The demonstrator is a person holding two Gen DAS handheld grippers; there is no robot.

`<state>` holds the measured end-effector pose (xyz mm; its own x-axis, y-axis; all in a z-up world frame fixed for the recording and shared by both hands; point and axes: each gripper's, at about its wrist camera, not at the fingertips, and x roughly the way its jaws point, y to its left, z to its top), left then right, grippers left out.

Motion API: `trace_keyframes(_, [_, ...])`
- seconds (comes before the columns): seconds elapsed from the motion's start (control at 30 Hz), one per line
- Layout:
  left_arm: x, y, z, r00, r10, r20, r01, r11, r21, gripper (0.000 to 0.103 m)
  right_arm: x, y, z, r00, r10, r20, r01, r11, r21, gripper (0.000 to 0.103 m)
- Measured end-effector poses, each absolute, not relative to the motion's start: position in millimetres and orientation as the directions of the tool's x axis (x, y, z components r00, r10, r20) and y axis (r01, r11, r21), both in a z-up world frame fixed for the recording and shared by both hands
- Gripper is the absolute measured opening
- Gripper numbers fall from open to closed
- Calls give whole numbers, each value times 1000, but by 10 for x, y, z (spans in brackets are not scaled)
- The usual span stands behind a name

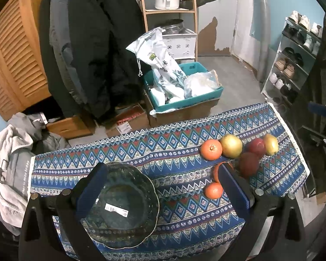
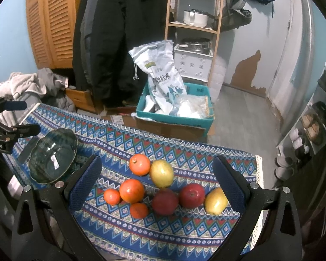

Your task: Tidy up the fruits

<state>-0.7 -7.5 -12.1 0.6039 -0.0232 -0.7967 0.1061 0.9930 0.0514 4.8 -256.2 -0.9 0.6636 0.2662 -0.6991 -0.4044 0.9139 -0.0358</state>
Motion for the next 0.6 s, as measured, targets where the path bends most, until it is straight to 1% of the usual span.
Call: trace_keyframes(0.6, [5,-89,-102,603,-24,-797,106,993,50,102,56,-2565,-13,662,265,-701,-404,914,-35,100])
